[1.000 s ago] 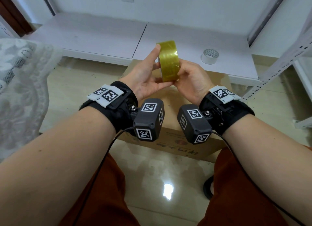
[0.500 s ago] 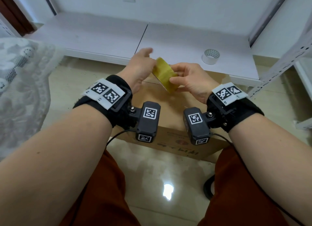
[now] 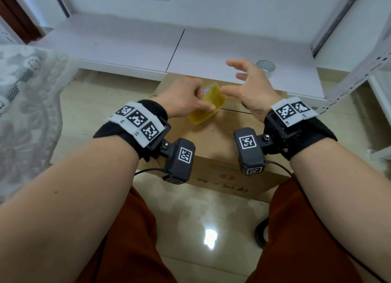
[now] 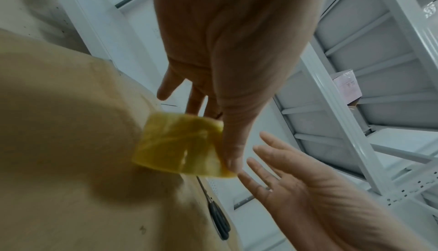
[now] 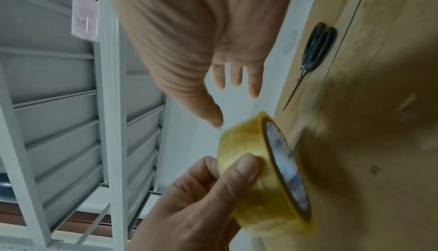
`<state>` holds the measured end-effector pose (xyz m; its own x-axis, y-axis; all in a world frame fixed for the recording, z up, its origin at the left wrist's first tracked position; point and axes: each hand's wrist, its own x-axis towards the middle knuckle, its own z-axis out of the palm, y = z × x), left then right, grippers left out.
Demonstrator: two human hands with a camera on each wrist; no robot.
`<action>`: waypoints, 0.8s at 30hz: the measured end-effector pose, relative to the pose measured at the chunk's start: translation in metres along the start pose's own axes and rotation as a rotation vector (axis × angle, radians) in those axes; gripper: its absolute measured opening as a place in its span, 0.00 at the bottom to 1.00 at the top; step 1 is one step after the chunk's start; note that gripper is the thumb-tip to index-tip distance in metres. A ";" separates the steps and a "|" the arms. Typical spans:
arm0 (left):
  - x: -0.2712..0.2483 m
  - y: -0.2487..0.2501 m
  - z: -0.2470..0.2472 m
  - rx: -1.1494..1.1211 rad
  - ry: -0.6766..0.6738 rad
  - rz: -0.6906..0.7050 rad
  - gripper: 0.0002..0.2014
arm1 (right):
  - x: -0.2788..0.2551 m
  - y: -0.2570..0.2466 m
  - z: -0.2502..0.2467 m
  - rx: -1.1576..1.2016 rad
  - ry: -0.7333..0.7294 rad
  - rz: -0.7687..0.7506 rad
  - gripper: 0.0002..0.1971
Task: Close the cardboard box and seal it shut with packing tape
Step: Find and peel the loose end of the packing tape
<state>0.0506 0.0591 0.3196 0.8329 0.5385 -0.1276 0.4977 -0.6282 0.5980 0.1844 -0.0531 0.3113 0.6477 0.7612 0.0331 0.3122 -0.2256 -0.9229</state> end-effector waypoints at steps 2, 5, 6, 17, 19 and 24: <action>0.001 0.003 0.001 -0.046 0.068 0.010 0.19 | 0.002 0.002 0.001 0.059 0.020 0.036 0.23; 0.003 0.007 0.004 -0.119 0.071 0.030 0.16 | -0.001 0.003 0.008 0.083 -0.101 0.080 0.20; 0.003 0.008 0.004 -0.153 0.062 0.036 0.15 | 0.000 0.004 0.009 0.080 -0.103 0.079 0.21; -0.005 0.021 0.002 -0.530 0.009 -0.027 0.15 | 0.006 0.005 0.001 0.592 -0.087 0.129 0.17; -0.005 0.021 0.001 -0.522 0.027 -0.038 0.15 | 0.005 0.005 0.002 0.622 -0.069 0.122 0.09; -0.003 0.020 -0.001 -0.501 0.090 -0.058 0.16 | 0.002 0.003 0.002 0.486 -0.028 0.072 0.05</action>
<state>0.0575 0.0451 0.3329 0.7720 0.6249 -0.1163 0.3474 -0.2614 0.9005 0.1849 -0.0510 0.3072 0.6349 0.7715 -0.0413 -0.0970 0.0265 -0.9949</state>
